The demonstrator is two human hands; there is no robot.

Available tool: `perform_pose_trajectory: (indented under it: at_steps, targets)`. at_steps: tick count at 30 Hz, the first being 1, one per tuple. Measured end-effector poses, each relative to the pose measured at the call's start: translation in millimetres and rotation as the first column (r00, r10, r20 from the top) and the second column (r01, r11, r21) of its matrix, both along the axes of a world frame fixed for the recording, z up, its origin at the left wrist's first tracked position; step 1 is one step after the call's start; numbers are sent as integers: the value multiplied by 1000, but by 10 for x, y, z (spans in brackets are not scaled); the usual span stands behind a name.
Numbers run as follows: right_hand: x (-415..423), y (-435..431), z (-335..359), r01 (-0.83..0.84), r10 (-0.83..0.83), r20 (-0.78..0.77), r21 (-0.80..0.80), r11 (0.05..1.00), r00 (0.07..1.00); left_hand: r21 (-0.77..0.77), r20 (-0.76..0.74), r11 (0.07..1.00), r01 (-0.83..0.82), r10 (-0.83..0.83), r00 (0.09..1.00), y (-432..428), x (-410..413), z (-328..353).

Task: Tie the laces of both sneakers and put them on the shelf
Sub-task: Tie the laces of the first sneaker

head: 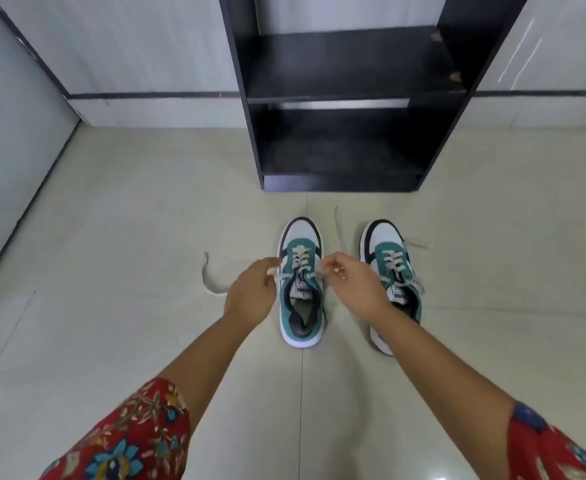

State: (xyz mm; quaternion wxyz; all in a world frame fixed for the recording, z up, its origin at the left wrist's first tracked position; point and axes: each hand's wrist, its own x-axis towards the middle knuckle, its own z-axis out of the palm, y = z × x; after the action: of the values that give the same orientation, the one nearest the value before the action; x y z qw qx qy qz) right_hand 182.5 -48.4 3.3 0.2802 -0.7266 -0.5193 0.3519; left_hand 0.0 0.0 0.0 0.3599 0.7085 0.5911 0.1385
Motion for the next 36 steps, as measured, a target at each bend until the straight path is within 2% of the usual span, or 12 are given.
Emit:
perform_pose_trajectory:
  at_steps: [2, 4, 7, 12, 17, 20, 24, 26, 32, 36]
  targets:
    - [-68, 21, -71, -30, 32, 68, -31, 999, 997, -3, -63, 999, 52, -52, 997, -14, 20, -79]
    - [-162, -1, -174, -82, 89, 98, -80, 993, 991, -10, -62, 999, 41, -42, 997, -85, 72, -177]
    - [-219, -53, -329, -64, 72, 70, -111, 992, 995, -2, 17, 998, -67, 67, 998, -131, 139, -275]
    - [-261, -127, -434, 19, -19, 11, -53, 998, 1000, -40, 103, 989, -143, 146, 984, -161, 164, -286]
    - [-264, -185, -391, 31, -23, 98, -80, 996, 995, -66, 195, 975, -212, 221, 956, -229, 118, -244]
    - [-195, -186, -333, -2, 22, 194, -103, 995, 981, -40, 159, 985, -168, 172, 972, -258, 31, -251]
    - [-101, -120, -249, 17, -11, 102, -58, 998, 995, 126, 53, 989, -84, 78, 996, -229, -9, -235]
    - [-105, -110, -240, 14, -9, 124, -41, 999, 992, 192, -16, 980, -55, 59, 998, -195, -8, -246]
    - [57, -145, -236, 54, -35, 266, -64, 997, 963, 232, -131, 970, -66, 98, 986, -127, -90, -326]
    - [182, -189, -265, 81, -51, 313, -81, 993, 948, 214, -130, 974, -70, 99, 987, -121, -175, -363]
